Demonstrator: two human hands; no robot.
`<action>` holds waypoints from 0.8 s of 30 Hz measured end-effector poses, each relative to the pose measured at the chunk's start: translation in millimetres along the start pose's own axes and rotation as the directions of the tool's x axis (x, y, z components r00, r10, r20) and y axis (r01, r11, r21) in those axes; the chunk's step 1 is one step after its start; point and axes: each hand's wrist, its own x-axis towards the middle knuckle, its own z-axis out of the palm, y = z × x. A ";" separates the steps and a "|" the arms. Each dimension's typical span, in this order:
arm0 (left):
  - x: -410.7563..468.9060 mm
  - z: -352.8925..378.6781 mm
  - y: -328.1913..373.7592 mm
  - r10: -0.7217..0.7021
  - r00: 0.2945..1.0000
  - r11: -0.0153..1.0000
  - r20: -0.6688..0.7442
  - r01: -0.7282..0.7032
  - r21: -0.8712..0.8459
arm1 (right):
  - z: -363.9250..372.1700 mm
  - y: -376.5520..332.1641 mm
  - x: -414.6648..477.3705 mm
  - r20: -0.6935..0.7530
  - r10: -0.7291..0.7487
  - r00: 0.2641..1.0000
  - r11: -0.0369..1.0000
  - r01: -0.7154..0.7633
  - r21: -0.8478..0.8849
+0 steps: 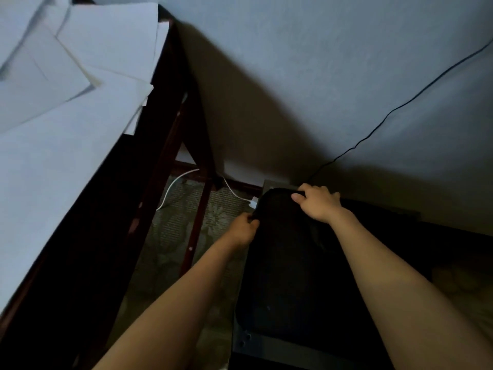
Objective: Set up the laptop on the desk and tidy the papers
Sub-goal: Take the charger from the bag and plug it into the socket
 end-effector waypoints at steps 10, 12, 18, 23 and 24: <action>-38.1 -15.0 24.2 0.011 1.000 1.000 -0.001 -0.011 -0.006 | -25.4 -2.5 -65.5 -0.193 -0.079 0.978 0.994 0.092 0.059; -47.4 -17.6 27.2 0.019 1.000 0.999 -0.024 -0.020 -0.047 | -31.6 -3.9 -82.5 -0.231 -0.094 0.968 0.993 0.109 0.051; -77.8 -20.0 27.3 0.016 0.996 0.992 -0.089 -0.027 -0.121 | -38.9 -9.0 -139.0 -0.337 -0.172 0.926 0.982 0.190 0.018; -114.1 -23.5 21.1 0.006 0.993 0.998 -0.121 -0.013 -0.060 | -32.9 -14.8 -188.3 -0.379 -0.210 0.901 0.973 0.232 0.013; -122.2 -24.8 18.7 0.012 0.992 1.000 -0.124 -0.015 -0.022 | -31.3 -15.9 -197.3 -0.386 -0.216 0.897 0.971 0.237 0.007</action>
